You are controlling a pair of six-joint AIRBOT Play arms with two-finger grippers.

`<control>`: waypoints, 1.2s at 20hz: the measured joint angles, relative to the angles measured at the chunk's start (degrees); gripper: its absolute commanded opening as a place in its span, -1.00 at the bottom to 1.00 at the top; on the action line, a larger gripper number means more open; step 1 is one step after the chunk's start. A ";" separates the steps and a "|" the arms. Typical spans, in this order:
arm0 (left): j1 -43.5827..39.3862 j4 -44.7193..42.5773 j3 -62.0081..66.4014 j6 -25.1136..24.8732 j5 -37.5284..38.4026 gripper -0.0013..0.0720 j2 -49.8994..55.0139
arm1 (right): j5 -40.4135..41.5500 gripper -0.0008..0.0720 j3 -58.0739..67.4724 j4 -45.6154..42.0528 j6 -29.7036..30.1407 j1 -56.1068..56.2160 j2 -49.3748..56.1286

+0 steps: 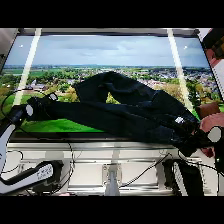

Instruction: Fold the clothes and pants, and hang the long-sleeved shirts on hangers.

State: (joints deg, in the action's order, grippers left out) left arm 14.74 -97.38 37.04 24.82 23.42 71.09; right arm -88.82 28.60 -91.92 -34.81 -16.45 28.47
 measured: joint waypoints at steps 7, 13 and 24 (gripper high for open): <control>0.09 0.15 1.77 -4.39 -19.23 -0.91 -8.11 | 0.02 -0.86 0.00 -1.03 -0.02 0.00 0.00; 2.97 0.61 2.73 -5.27 -5.95 -0.91 -16.83 | 0.02 -0.86 0.02 -1.49 -0.04 0.02 0.00; 15.37 -1.46 -4.61 -5.73 30.45 -0.90 -19.37 | -1.01 -0.86 0.00 -2.80 -0.02 0.02 0.00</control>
State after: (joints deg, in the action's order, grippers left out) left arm 30.11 -98.85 32.42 19.09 53.87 51.72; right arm -89.82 28.60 -94.72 -34.83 -16.43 28.47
